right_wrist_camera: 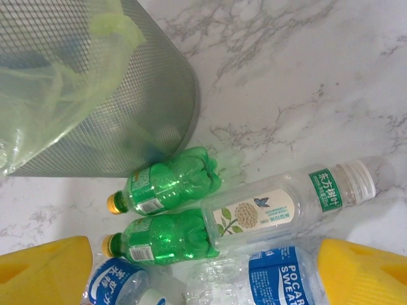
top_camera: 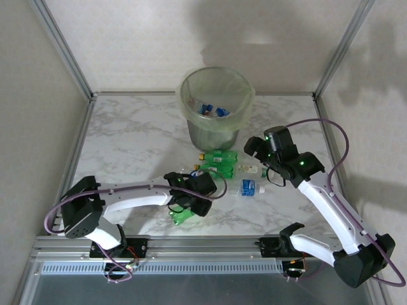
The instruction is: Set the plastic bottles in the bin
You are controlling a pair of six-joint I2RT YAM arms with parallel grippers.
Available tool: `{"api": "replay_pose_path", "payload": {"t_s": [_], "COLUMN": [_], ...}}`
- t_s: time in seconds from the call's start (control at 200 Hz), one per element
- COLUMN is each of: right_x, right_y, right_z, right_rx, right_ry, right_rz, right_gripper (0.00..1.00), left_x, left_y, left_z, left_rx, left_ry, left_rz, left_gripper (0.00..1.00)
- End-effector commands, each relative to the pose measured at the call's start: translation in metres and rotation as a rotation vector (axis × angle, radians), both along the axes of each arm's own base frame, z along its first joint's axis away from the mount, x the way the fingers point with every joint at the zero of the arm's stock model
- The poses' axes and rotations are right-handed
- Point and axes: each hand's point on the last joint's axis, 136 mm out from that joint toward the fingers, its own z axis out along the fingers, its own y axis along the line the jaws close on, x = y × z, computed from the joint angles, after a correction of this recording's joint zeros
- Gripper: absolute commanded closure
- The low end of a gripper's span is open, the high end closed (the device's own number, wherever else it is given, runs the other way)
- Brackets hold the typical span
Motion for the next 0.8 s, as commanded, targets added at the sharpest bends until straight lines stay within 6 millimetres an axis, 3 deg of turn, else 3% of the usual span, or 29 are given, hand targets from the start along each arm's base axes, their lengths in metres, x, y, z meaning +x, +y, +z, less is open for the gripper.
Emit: {"api": "replay_pose_path", "payload": {"t_s": [0.0, 0.23, 0.406, 0.556, 0.666, 0.791], "right_x": [0.001, 0.002, 0.000, -0.001, -0.002, -0.006], "right_y": [-0.008, -0.008, -0.008, -0.005, -0.003, -0.001], "right_z": [0.023, 0.052, 0.069, 0.081, 0.087, 0.089], "right_rx": [-0.010, 0.022, 0.038, 0.060, 0.075, 0.098], "right_ry": [-0.056, -0.125, -0.168, -0.199, -0.212, -0.221], "right_rz": [-0.017, -0.012, -0.002, 0.016, 0.031, 0.048], "right_gripper": [0.08, 0.09, 0.08, 0.09, 0.09, 0.10], "left_x": [0.013, 0.048, 0.094, 0.143, 0.163, 0.185], "left_y": [-0.014, -0.035, -0.029, -0.013, -0.010, -0.009], "left_z": [0.068, 0.174, 0.244, 0.277, 0.303, 0.315], "left_rx": [-0.140, -0.433, -0.688, -0.753, -0.856, -0.905], "left_ry": [-0.055, -0.131, -0.180, -0.293, -0.345, -0.366], "left_rz": [0.036, 0.134, 0.241, 0.361, 0.412, 0.457], "left_gripper": [0.42, 0.43, 0.43, 0.44, 0.44, 0.44]}}
